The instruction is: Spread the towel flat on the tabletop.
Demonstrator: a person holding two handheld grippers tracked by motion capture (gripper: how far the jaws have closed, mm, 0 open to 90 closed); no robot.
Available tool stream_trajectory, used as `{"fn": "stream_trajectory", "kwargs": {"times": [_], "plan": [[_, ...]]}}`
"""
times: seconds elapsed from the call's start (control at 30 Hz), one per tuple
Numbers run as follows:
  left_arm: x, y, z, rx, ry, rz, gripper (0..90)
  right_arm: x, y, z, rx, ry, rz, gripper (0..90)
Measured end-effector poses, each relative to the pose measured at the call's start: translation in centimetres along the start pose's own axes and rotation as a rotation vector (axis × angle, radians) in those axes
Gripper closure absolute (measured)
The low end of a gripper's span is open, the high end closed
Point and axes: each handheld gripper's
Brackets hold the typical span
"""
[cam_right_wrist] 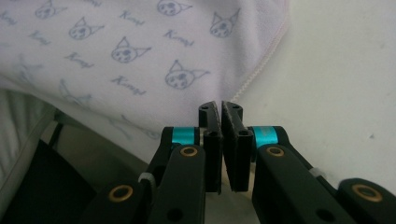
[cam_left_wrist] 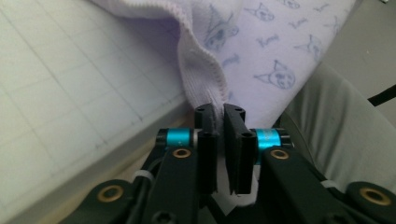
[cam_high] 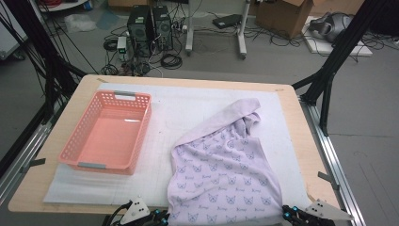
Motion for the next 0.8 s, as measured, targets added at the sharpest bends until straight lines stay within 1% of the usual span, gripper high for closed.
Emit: {"fn": "stream_trajectory", "kwargs": {"times": [0.03,0.07,0.1,0.13,0.17,0.23,0.27,0.3,0.33,0.43,0.47,0.5,0.53,0.57,0.6,0.63,0.67,0.73,0.8], "plan": [[0.2,0.3,0.2,-0.023,0.01,-0.007,69.0,0.1,0.1,0.0,0.002,-0.004,0.01,84.9],[0.3,0.5,0.4,-0.064,0.018,-0.01,64.2,0.1,0.2,0.1,-0.01,-0.014,0.012,80.3],[0.4,0.6,0.6,-0.082,0.018,-0.003,61.6,0.2,0.2,0.2,-0.031,-0.028,0.003,70.8],[0.5,0.6,0.9,-0.103,0.023,0.006,59.0,0.2,0.2,0.4,-0.04,-0.04,0.002,68.3],[0.6,0.5,1.1,-0.113,0.027,0.016,57.0,0.2,0.2,0.5,-0.057,-0.045,0.001,65.5],[1.0,-0.3,1.8,-0.111,0.03,0.041,51.9,0.2,-0.4,0.7,-0.065,-0.039,-0.018,61.5],[1.2,-0.7,2.2,-0.108,0.024,0.05,51.0,0.3,-0.7,0.8,-0.067,-0.037,-0.03,59.8],[1.4,-1.2,2.5,-0.107,0.027,0.058,50.5,0.2,-1.1,0.9,-0.065,-0.038,-0.04,59.0],[1.8,-1.6,2.9,-0.105,0.031,0.066,50.0,0.1,-1.5,1.0,-0.065,-0.035,-0.046,58.3],[2.6,-3.0,3.9,-0.092,0.048,0.072,50.2,-0.2,-2.6,1.2,-0.058,-0.047,-0.061,57.0],[2.7,-3.5,4.0,-0.078,0.047,0.072,51.1,-0.3,-2.9,1.2,-0.05,-0.046,-0.064,57.5],[2.7,-3.9,3.9,-0.058,0.042,0.078,54.8,-0.3,-3.2,1.1,-0.039,-0.054,-0.057,59.8],[2.5,-4.2,3.7,-0.053,0.004,0.116,61.1,-0.3,-3.4,0.9,-0.036,-0.054,-0.058,62.2],[2.4,-4.1,3.6,-0.05,0.0,0.13,70.1,-0.3,-3.3,0.8,-0.044,-0.058,-0.062,70.0],[2.5,-4.0,3.7,-0.047,0.02,0.103,76.0,-0.5,-3.2,0.8,-0.041,-0.065,-0.053,80.8],[2.4,-3.8,3.7,-0.04,0.013,0.116,85.3,-0.6,-3.0,0.7,-0.026,-0.074,-0.034,84.8],[2.3,-3.6,3.7,-0.033,0.008,0.119,86.4,-0.5,-2.8,0.7,-0.021,-0.071,-0.035,85.8],[2.3,-2.9,3.3,-0.026,0.027,0.096,87.0,-0.4,-2.4,0.6,-0.006,-0.059,-0.032,86.5],[2.1,-1.8,2.6,-0.029,0.04,0.077,87.0,-0.3,-1.5,0.2,0.005,-0.047,-0.024,86.6]]}}
Point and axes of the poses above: each handheld gripper's, and its own axes: y roughly backward along the jaws, z roughly out of its top, x roughly to its left, and after that the axes turned 5 degrees about -z, right-handed
